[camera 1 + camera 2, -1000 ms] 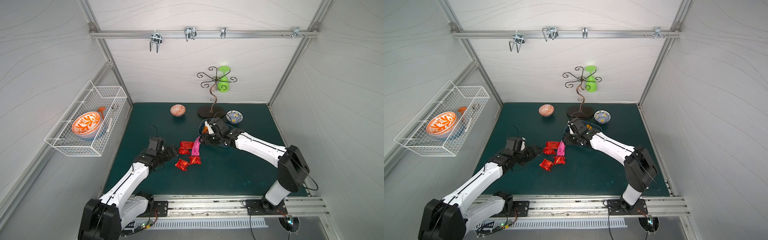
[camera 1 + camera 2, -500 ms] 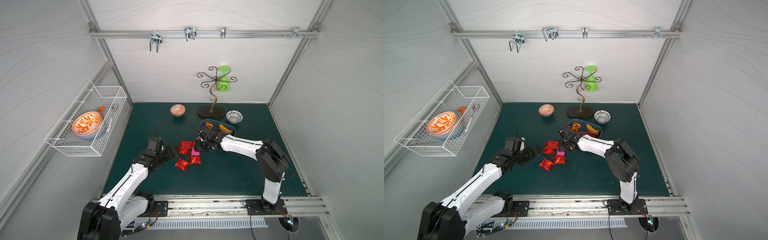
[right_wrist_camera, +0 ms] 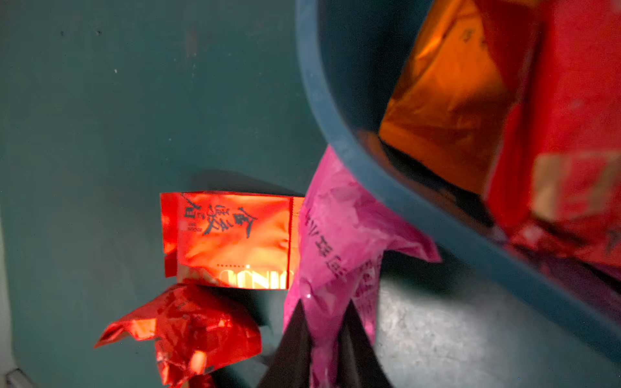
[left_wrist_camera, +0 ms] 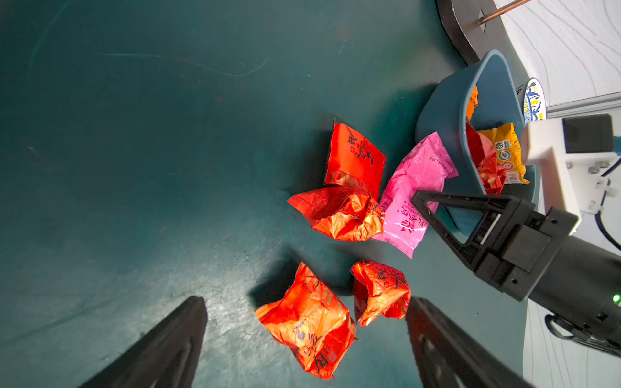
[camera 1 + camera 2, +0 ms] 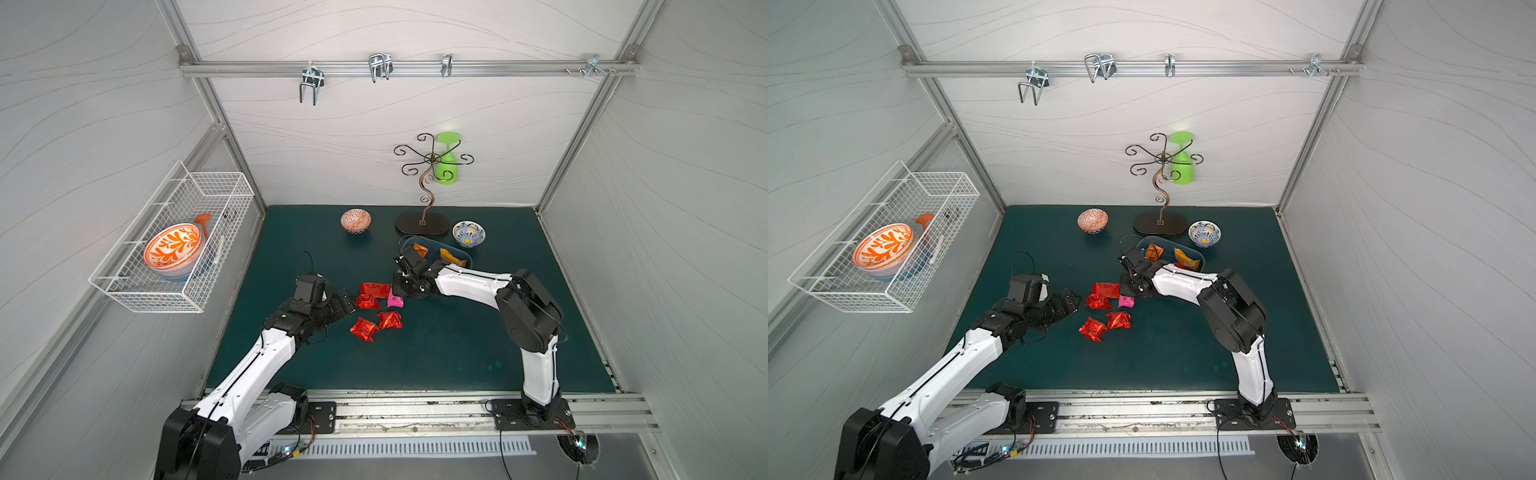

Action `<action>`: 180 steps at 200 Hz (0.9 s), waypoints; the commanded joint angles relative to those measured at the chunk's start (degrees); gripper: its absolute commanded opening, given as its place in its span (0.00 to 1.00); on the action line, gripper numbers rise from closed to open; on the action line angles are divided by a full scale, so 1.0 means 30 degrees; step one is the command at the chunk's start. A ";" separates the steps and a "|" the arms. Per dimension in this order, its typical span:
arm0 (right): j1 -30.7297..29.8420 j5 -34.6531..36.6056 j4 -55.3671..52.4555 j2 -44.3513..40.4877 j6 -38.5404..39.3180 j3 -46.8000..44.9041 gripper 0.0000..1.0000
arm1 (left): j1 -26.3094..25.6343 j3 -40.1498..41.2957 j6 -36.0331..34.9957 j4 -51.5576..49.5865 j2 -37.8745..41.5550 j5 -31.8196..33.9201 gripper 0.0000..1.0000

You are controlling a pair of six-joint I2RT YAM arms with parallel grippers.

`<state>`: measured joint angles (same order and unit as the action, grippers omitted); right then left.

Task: Put the tea bags into the storage box
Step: Pick up the tea bag from the center of the board.

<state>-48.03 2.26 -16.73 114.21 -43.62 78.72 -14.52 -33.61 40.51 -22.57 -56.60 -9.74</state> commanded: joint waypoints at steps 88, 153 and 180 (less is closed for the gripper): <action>-0.0283 -0.1772 0.0409 -0.1561 0.0812 -0.0013 0.00 | -0.0051 -0.0077 -0.0429 0.0169 0.0365 0.0475 0.97; -0.0204 -0.3199 0.0202 -0.4415 0.1894 -0.0341 0.00 | -0.0051 -0.0279 -0.0483 0.0055 0.0005 0.0337 0.97; 0.0761 -0.3510 0.0155 -0.5563 0.2021 -0.0486 0.00 | -0.0069 -0.0453 -0.0517 -0.0054 -0.0256 0.0209 0.97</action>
<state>-48.23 -6.59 -15.90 101.16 -39.05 77.95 -14.52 -33.58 40.03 -22.65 -56.62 -9.02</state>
